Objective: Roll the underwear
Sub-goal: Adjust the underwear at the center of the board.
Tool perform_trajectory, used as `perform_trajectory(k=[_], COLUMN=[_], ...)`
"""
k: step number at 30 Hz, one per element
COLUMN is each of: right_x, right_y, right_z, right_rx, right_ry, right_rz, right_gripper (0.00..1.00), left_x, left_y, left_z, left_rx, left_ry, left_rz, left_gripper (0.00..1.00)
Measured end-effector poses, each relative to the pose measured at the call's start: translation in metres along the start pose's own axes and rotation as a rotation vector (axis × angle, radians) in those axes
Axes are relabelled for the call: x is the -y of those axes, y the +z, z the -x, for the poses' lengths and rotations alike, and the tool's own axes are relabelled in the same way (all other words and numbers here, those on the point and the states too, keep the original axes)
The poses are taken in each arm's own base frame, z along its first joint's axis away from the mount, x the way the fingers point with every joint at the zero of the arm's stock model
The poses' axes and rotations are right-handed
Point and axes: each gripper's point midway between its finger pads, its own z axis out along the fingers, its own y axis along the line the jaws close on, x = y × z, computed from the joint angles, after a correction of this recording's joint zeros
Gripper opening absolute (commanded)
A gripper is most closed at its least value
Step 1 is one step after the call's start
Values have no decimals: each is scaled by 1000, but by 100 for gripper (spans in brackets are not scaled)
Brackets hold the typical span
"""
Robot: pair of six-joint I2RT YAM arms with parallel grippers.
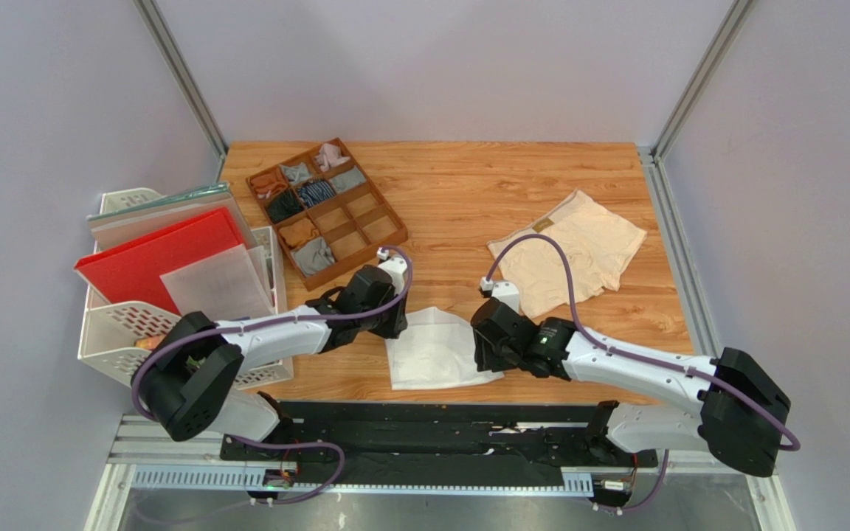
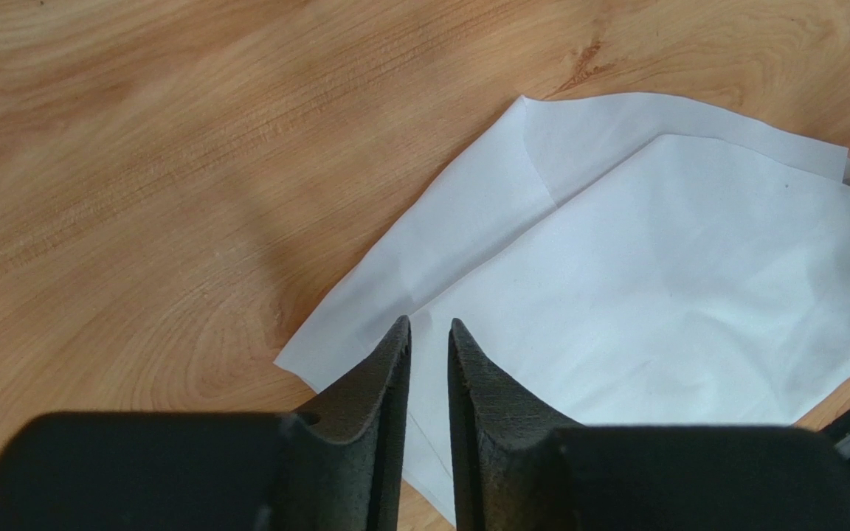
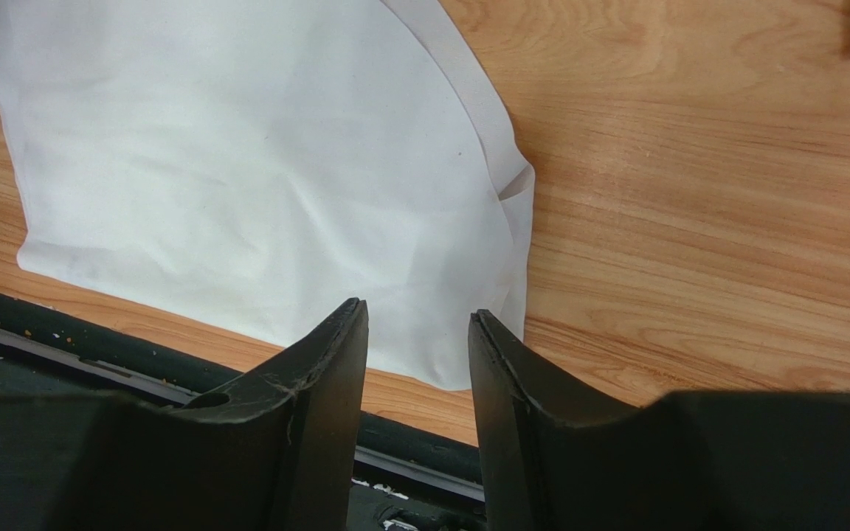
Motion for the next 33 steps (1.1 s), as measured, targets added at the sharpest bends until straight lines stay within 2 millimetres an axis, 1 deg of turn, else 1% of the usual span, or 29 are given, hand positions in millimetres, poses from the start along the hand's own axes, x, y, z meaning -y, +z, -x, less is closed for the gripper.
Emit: perform_trajectory(k=[3, 10, 17, 21, 22, 25, 26, 28, 29, 31, 33], right_x=[0, 0, 0, 0, 0, 0, 0, 0, 0, 0, 0], right_y=[-1, -2, -2, -2, -2, -2, -2, -2, -1, -1, -1], right_z=[1, 2, 2, 2, 2, 1, 1, 1, 1, 1, 1], right_rx=[4, 6, 6, 6, 6, 5, 5, 4, 4, 2, 1], right_ry=[2, 5, 5, 5, 5, 5, 5, 5, 5, 5, 5], right_rz=[3, 4, 4, 4, 4, 4, 4, 5, 5, 6, 6], right_gripper=[43, 43, 43, 43, 43, 42, 42, 42, 42, 42, 43], left_x=[-1, -11, -15, -14, -14, -14, -14, -14, -14, -14, -14], left_y=[1, 4, 4, 4, 4, 5, 5, 6, 6, 6, 6], left_z=[-3, -15, -16, -15, -15, -15, -15, -14, -15, -15, -15], left_rx=[-10, -51, -51, -50, -50, -47, -46, -44, -45, -45, -45], left_ry=[-2, -11, -18, -21, -22, -25, -27, -31, -32, -32, -33], left_rz=[5, 52, 72, 72, 71, 70, 70, 71, 73, 74, 75], left_gripper=[28, 29, 32, 32, 31, 23, 18, 14, 9, 3, 0])
